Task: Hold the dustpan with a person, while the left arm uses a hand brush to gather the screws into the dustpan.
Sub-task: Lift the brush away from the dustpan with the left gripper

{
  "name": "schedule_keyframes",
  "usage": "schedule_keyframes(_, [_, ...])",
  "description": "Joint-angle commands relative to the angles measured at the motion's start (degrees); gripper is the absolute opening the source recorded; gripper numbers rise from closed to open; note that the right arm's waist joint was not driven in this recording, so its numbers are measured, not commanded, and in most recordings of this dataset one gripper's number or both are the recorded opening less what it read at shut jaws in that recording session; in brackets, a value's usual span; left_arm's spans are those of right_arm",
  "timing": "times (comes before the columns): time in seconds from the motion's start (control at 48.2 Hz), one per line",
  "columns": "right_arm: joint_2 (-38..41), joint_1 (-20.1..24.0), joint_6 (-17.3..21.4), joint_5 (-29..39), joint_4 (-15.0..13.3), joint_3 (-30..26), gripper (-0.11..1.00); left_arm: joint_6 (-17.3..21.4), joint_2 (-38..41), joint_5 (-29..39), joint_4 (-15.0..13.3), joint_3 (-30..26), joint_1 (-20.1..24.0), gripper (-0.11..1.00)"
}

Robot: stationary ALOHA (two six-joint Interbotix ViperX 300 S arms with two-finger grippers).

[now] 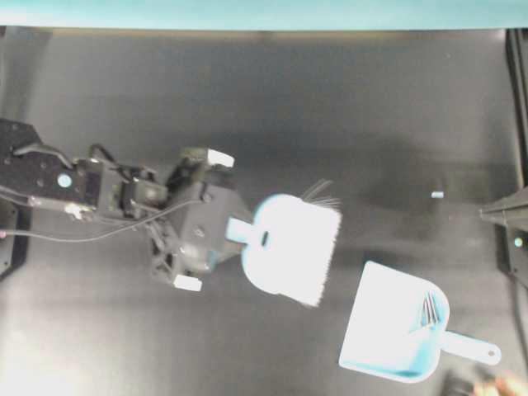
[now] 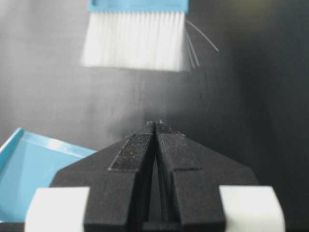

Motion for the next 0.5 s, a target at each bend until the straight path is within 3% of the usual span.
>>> schedule_keyframes(0.0, [0.35,0.0,-0.26,-0.26,0.0,-0.35,0.0,-0.18,-0.88,-2.37,0.09,2.37,0.0,0.3])
schedule_keyframes(0.249, [0.35,0.0,-0.26,-0.26,0.0,-0.35,0.0,-0.26,-1.85,-16.35,0.0,11.16,0.0,0.3])
schedule_keyframes(0.477, [0.35,0.0,-0.26,-0.26,0.0,-0.35,0.0,-0.35,-3.08,-23.12,0.0,16.17,0.0,0.3])
